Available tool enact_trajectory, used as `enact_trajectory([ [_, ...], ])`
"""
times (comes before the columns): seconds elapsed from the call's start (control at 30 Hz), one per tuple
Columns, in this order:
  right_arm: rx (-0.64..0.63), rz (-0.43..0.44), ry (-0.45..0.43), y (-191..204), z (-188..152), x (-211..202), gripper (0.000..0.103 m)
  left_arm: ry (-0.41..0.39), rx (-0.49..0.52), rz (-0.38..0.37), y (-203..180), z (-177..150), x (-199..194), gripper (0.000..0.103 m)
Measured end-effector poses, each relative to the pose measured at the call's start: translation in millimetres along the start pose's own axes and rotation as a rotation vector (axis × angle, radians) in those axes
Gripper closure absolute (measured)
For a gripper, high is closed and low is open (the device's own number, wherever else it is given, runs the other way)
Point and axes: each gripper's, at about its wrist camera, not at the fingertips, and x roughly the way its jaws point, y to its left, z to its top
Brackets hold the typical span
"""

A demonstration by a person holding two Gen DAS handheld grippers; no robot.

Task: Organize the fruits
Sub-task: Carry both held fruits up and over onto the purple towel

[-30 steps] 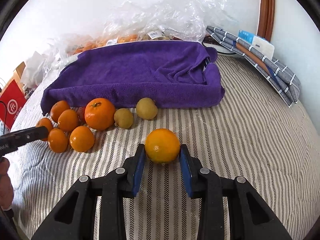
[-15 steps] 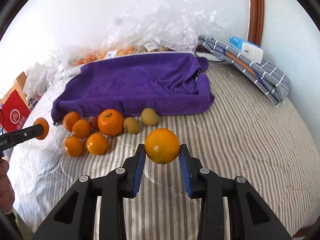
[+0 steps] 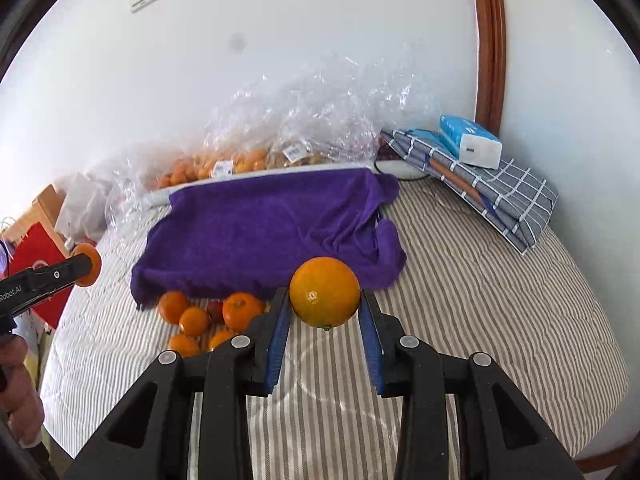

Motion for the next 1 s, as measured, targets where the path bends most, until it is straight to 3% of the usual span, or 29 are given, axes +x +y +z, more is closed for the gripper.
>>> enact_trajectory([
  [0.37,-0.038,0.017,-0.028,3,43,41,0.069,-0.033,-0.008,0.048,-4,34,48,0.065],
  [1.0,-0.078,0.039,0.010,2,80,132,0.069,0.022,-0.067,0.092,21,55,131,0.065],
])
